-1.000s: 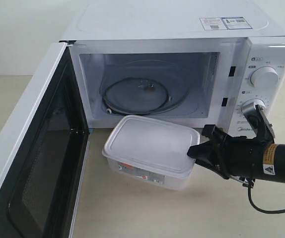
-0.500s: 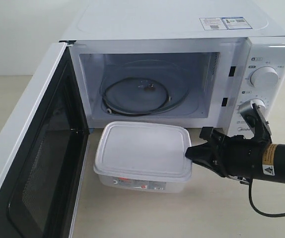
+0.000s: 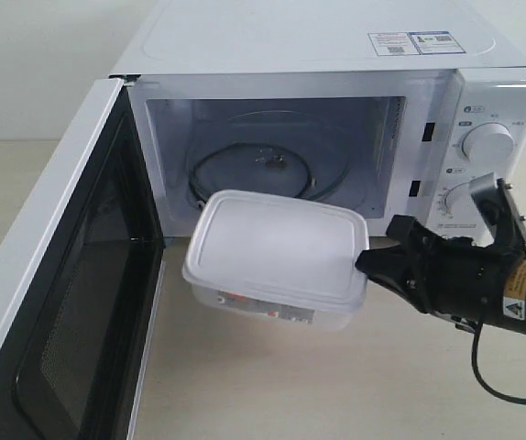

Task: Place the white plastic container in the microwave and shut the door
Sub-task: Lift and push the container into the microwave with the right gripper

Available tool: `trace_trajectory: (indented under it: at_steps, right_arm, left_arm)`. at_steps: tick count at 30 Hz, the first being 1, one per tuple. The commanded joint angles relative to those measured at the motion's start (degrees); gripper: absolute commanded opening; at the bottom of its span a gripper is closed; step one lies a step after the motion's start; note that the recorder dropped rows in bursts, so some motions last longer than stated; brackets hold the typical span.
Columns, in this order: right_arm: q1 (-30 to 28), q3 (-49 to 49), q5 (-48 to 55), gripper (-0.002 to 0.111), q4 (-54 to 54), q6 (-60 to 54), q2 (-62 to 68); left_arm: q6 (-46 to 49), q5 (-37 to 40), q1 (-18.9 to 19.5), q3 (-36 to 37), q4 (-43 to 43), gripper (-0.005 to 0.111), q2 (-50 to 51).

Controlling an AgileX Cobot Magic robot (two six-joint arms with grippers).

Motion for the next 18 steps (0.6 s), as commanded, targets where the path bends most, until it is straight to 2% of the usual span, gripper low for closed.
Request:
trace_trajectory:
  at_steps: [1,4,7,14,18]
  right_arm:
    - [0.02,3.35,-1.50,0.000,8.36,-1.55,-4.63]
    - [0.76,3.87,-3.03,0.000,11.16,0.62,-5.54]
    - [4.51,3.87,-2.65,0.000,17.77,0.77,-5.54]
    - [20.26,3.87,-1.72,0.000,50.48,-11.39,-5.54]
    - [27.45,1.88,0.00,0.000,64.09,-15.59,-5.54]
  left_arm:
    - [0.28,-0.82,0.19,0.16,-0.19,0.004,-0.20]
    - [0.28,-0.82,0.19,0.16,-0.19,0.004,-0.20]
    - [0.28,-0.82,0.19,0.16,-0.19,0.004,-0.20]
    - [0.28,-0.82,0.19,0.16,-0.19,0.004,-0.20]
    - [0.28,-0.82,0.19,0.16,-0.19,0.004,-0.20]
